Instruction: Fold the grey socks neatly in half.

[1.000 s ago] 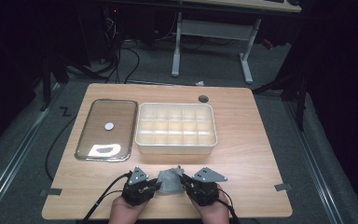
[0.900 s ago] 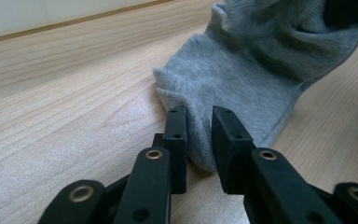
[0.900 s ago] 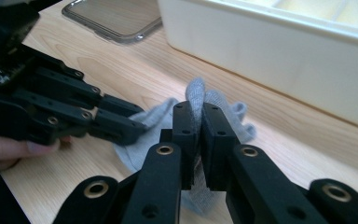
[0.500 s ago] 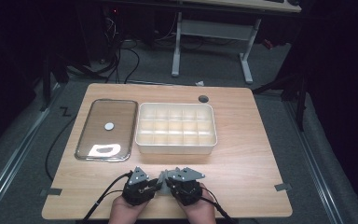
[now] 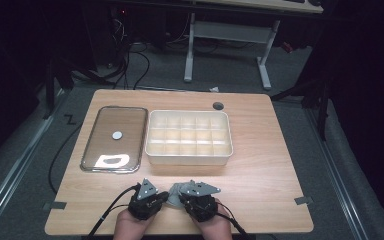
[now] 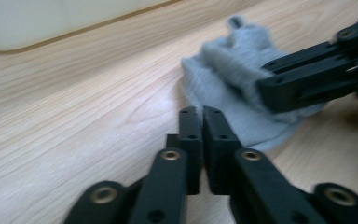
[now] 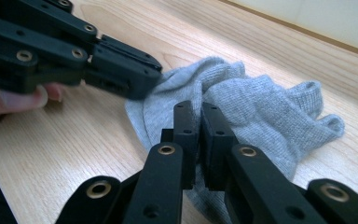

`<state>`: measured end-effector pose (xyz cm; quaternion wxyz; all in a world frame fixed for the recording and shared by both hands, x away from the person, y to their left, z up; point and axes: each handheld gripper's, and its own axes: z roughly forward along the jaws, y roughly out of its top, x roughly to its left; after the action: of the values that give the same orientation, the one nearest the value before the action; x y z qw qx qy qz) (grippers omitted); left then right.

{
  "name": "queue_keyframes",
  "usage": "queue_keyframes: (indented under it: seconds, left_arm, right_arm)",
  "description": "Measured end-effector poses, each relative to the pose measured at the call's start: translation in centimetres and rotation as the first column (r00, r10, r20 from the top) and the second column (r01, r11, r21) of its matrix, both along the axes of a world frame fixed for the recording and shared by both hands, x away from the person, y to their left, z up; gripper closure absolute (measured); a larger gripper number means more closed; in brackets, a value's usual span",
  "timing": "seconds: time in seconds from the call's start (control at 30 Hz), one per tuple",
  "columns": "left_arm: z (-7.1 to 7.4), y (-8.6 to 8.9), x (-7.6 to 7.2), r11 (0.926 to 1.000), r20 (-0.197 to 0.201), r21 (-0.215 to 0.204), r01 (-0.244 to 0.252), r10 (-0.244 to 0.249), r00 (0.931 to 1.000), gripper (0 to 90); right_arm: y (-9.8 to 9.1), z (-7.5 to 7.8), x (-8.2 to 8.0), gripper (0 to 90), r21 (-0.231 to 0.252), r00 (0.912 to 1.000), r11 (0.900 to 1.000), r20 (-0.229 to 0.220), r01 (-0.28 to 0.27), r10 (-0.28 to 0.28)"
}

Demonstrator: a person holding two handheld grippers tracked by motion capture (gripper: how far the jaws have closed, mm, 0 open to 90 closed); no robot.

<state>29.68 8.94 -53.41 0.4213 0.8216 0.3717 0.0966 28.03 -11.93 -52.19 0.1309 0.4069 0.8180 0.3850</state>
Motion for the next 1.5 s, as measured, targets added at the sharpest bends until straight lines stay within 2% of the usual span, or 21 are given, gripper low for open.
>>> queue_keyframes:
  seconds: [0.13,0.2,0.33,0.37,0.43,0.5,0.57,0.63,0.73,0.9,1.0,1.1,1.23,1.3,1.4,1.5]
  left_arm:
    - [0.0,0.1,0.1,0.9999,-0.011,-0.013,0.002,-0.002,0.9999,88.1]
    - [0.3,0.3,0.0,0.9986,-0.004,-0.053,0.001,-0.001,1.0,87.5]
    - [1.2,0.1,0.6,0.9927,0.01,-0.121,-0.002,0.004,0.9999,70.1]
    - [1.3,-0.2,0.8,0.9924,0.012,-0.123,0.005,-0.003,0.9999,65.7]
    - [1.3,-0.8,1.2,0.9939,0.018,-0.11,0.013,-0.011,0.9998,63.3]
    - [0.9,-1.2,1.6,0.9967,0.001,-0.08,0.01,-0.01,1.0,66.0]
    - [0.5,-1.2,1.7,0.9993,0.0,-0.038,0.0,0.0,1.0,75.6]
    - [0.3,-0.9,1.6,0.9997,-0.008,-0.025,0.002,-0.002,1.0,81.5]
    - [0.3,-0.6,1.2,0.9997,-0.029,-0.023,0.005,-0.006,0.9996,83.1]
    - [0.2,-0.1,0.7,0.9988,-0.063,-0.048,0.008,-0.011,0.9979,83.9]
    - [0.1,0.3,0.7,0.9965,-0.099,-0.084,0.007,-0.015,0.995,84.6]
    - [0.0,0.3,0.8,0.9945,-0.115,-0.105,-0.003,-0.009,0.9934,84.7]
    - [-0.1,0.1,0.8,0.9934,-0.114,-0.114,-0.014,0.001,0.9935,85.0]
    - [-0.1,-0.1,0.8,0.993,-0.115,-0.117,-0.014,0.001,0.9934,85.0]
    - [-0.1,-0.3,0.9,0.9925,-0.116,-0.121,-0.012,-0.003,0.9932,85.0]
    - [-0.1,-0.2,1.1,0.9913,-0.127,-0.131,-0.012,-0.004,0.9919,84.8]
  right_arm:
    - [-0.3,-0.1,-0.1,87.0,0.0,1.0,1.0,-0.002,0.005,-0.005]
    - [-0.4,-0.2,-0.1,86.9,-0.004,1.0,1.0,0.002,0.004,-0.004]
    - [-0.2,-0.1,-0.2,86.9,-0.01,1.0,0.9999,0.002,0.006,-0.006]
    - [-0.2,-0.1,-0.2,86.9,-0.013,1.0,0.9999,0.001,0.005,-0.005]
    - [-0.2,-0.1,-0.2,86.9,-0.015,1.0,0.9999,0.003,0.002,-0.002]
    - [-0.2,-0.1,-0.2,86.9,-0.014,1.0,0.9999,0.0,0.001,-0.001]
    - [-0.2,-0.1,-0.2,87.0,-0.011,1.0,0.9999,-0.001,0.002,-0.002]
    - [-0.3,-0.2,-0.2,86.9,-0.009,1.0,1.0,0.001,0.0,0.0]
    - [-0.4,-0.2,-0.2,87.0,-0.009,1.0,1.0,0.002,-0.002,0.002]
    - [-0.6,-0.1,-0.3,86.9,-0.01,1.0,1.0,0.0,-0.001,0.001]
    - [-0.7,-0.1,-0.4,86.9,-0.01,1.0,0.9999,-0.001,-0.001,0.001]
    - [-0.6,0.0,-0.4,87.0,-0.003,0.9999,1.0,-0.013,0.002,-0.002]
    - [0.1,1.4,-0.8,87.1,0.031,0.9987,0.999,0.041,-0.031,0.029]
    - [0.4,1.8,-1.0,87.1,0.057,0.9978,0.9973,0.049,-0.047,0.044]
    - [0.8,1.3,-0.9,87.1,0.053,0.9977,0.9967,0.032,-0.062,0.06]
    - [0.7,0.2,-0.6,87.1,0.061,0.9984,0.9966,-0.011,-0.055,0.056]
